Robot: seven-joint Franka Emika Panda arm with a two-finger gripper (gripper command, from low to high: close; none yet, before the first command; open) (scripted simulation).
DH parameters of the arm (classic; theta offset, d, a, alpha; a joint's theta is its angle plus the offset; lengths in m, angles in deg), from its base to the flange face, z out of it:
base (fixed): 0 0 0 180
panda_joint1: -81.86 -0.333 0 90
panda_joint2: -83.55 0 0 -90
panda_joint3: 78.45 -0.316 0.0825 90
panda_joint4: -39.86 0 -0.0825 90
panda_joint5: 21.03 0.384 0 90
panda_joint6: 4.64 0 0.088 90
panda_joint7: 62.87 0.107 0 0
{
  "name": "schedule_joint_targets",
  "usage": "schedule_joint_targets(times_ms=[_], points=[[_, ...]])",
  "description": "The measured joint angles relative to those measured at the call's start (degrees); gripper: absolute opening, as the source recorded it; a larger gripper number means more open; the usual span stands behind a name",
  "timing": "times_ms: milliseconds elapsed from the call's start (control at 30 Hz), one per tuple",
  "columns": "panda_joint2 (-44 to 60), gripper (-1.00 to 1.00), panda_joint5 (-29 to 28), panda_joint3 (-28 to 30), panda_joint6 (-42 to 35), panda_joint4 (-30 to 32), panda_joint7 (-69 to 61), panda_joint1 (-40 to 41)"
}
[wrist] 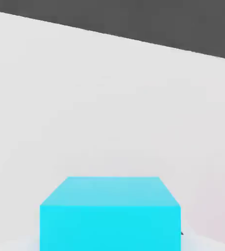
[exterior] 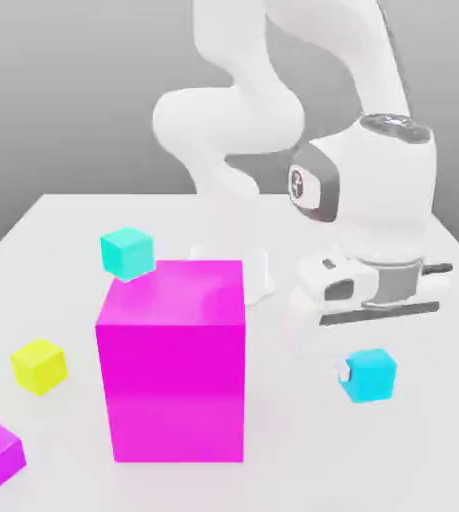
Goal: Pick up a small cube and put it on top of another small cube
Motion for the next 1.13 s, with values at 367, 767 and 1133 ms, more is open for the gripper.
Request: schedule_joint_targets(times_ms=[367,767,1133], points=[[-22.7,-1.0,2.5,10.1,-24.2,-0.6,6.0,11.7],[-35.4,-1.0,1.0,16.5,-32.0,9.7,11.4,23.0],[-37.1,1.0,0.8,16.2,-37.1,6.4,11.4,23.4]])
